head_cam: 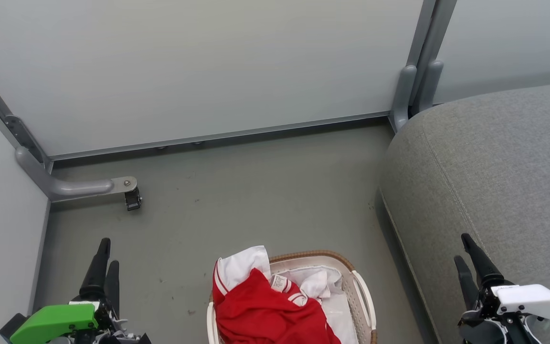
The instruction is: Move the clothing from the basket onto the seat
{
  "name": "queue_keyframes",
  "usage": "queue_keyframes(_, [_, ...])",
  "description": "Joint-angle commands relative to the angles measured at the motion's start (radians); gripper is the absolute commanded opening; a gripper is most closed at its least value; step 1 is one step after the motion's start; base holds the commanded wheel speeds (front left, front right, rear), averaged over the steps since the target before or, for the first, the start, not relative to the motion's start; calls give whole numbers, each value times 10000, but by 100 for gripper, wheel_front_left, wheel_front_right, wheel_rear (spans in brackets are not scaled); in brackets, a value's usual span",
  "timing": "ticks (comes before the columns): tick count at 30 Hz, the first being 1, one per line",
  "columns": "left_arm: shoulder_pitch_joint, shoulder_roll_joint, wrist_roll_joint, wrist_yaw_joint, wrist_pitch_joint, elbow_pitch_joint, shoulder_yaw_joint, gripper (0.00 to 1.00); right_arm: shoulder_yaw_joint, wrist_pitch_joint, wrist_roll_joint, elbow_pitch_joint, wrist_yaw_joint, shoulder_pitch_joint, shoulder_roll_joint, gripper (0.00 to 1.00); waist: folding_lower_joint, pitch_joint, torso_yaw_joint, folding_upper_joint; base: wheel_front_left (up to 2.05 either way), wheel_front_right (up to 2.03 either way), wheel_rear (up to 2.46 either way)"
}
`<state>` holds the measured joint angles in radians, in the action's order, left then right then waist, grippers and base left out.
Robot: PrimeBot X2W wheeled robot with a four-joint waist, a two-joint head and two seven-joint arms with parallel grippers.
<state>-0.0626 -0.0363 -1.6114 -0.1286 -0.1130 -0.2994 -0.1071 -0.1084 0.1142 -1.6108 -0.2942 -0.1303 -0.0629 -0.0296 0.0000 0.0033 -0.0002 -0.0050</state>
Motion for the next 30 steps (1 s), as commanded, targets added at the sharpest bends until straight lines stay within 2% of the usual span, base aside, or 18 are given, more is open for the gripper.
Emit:
queue_keyframes(1, [-65, -13, 44, -1, 100, 132, 96, 100, 61, -101, 17, 121, -2, -56, -36, 100, 0, 2, 0, 1, 0, 0, 0])
queue_keyframes(15, [43, -40, 730, -5, 774, 521, 659, 100, 199, -778, 535, 326, -3, 50, -75, 100, 0, 17, 5, 6, 0, 0, 0])
queue_keyframes(30, [108, -68, 3506, -9, 1393, 1175, 865, 100, -13, -1398, 3154, 747, -3, 57, -111, 100, 0, 43, 16, 12, 0, 0, 0])
